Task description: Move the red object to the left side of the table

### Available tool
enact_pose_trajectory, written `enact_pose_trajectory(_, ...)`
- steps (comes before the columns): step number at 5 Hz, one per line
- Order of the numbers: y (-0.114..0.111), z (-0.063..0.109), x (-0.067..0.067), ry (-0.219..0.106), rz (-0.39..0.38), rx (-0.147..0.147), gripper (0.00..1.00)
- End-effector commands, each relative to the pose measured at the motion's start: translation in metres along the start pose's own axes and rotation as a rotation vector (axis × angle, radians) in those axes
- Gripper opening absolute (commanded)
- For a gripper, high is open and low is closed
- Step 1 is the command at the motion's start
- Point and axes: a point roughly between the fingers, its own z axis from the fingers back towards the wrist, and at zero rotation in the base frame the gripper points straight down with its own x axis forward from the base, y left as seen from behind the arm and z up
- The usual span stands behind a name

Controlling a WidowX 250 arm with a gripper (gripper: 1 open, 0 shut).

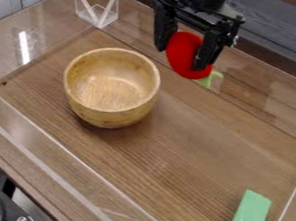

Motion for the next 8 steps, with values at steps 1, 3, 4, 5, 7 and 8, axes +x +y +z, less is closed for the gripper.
enact_pose_trajectory(1, 0.026, 0.004, -0.001, -0.006, 0.058, 0.0, 0.0)
enact_pose_trajectory(3, 0.098, 0.009, -0.013, -0.006, 0.231, 0.014, 0.0)
enact_pose_trajectory(4, 0.127, 0.01, -0.015, -0.008, 0.284, 0.029, 0.0)
enact_pose_trajectory(5, 0.154, 0.003, -0.014, 0.0, 0.324, 0.05, 0.0)
enact_pose_trajectory(7, 0.196, -0.016, -0.011, 0.025, 0.35, 0.081, 0.0)
enact_pose_trajectory(8, 0.208, -0.029, -0.007, 0.042, 0.345, 0.092, 0.0)
